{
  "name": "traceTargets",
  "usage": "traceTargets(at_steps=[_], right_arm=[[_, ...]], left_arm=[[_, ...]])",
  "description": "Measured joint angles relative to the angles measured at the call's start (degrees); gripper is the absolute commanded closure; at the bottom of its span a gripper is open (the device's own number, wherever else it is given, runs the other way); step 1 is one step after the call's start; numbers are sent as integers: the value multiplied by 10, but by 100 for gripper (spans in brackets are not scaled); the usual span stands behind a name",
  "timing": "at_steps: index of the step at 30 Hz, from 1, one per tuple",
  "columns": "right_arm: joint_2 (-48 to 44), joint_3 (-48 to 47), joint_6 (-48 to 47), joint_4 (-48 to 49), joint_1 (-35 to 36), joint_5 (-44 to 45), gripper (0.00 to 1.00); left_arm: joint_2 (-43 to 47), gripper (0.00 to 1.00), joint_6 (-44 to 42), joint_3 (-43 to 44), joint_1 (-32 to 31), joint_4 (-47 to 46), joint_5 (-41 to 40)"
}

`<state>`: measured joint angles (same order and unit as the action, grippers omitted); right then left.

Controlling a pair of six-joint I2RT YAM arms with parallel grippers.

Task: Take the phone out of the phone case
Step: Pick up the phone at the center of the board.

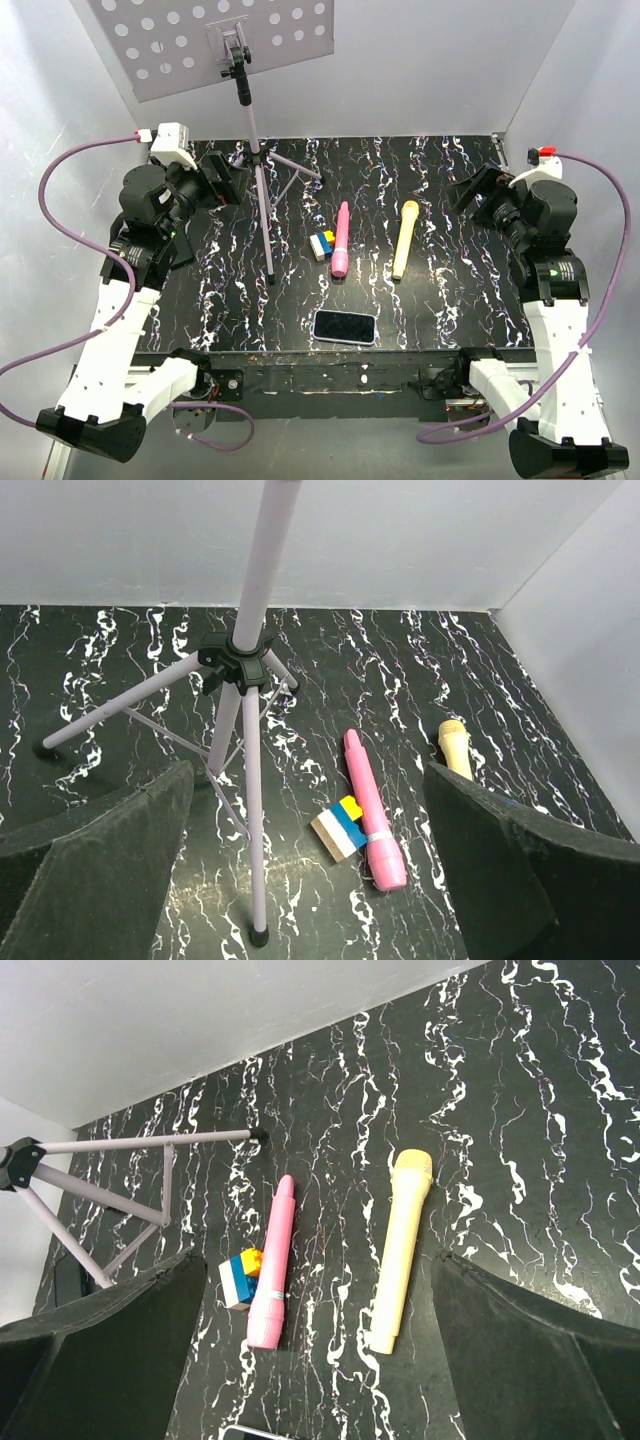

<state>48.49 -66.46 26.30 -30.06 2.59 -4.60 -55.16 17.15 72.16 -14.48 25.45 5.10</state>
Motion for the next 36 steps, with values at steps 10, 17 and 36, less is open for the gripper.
traceTargets(at_steps=[10,17,36], right_arm=[[-24,55,4,15,0,-10,2],[42,56,-5,-13,17,-92,2],[366,-4,-218,-167,529,-25,3]], left_arm=[[2,1,-9,-9,-3,-3,-16],[-7,0,0,-54,-3,-20,-25],[-40,0,-9,-110,-4,-17,-77]])
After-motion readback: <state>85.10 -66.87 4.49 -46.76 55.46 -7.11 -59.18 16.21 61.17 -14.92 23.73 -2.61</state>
